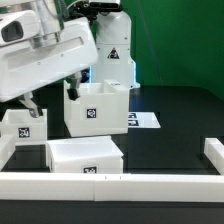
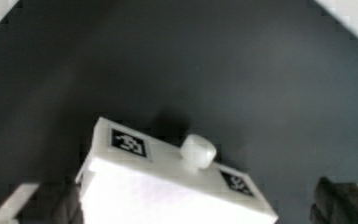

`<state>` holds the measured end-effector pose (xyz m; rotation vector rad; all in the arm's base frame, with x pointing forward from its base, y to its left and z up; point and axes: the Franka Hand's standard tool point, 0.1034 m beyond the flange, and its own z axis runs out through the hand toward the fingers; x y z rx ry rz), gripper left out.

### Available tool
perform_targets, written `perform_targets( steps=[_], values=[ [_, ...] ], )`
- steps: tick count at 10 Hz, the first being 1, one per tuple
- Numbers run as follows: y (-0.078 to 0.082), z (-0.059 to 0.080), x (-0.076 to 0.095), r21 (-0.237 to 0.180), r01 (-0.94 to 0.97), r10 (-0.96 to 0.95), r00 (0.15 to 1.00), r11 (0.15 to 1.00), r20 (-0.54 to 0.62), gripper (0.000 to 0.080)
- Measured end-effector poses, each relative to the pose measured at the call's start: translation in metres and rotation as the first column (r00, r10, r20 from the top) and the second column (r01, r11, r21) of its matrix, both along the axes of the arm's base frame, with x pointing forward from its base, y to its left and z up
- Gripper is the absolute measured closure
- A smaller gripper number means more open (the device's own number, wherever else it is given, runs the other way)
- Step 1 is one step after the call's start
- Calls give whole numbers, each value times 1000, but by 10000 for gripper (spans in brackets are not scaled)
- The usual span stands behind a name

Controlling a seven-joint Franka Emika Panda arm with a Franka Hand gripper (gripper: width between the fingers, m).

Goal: Assemble drawer

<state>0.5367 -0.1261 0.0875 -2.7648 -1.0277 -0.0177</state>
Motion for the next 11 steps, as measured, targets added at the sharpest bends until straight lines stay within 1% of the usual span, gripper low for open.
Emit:
perform_targets(
  steps=[1,2,3,4,7,8,9,10,11],
  values=[
    [11,-4,2,-8,121,-121,993,993,5,151],
    [21,-9,3,-6,242,-242,970,970,-13,151],
    [18,-12,0,20,249,-249,968,968,-41,151],
    [16,-11,1,18,250,-250,968,968,-34,151],
    [17,-12,1,18,252,-252,967,967,-35,151],
    [20,-13,8,-1,358,-358,934,934,-11,151],
    [34,-18,13,-11,430,-430,903,903,9,151],
    [39,-28,10,-14,488,-488,873,873,16,151],
    [39,-29,8,-15,483,-483,876,876,12,151]
  ],
)
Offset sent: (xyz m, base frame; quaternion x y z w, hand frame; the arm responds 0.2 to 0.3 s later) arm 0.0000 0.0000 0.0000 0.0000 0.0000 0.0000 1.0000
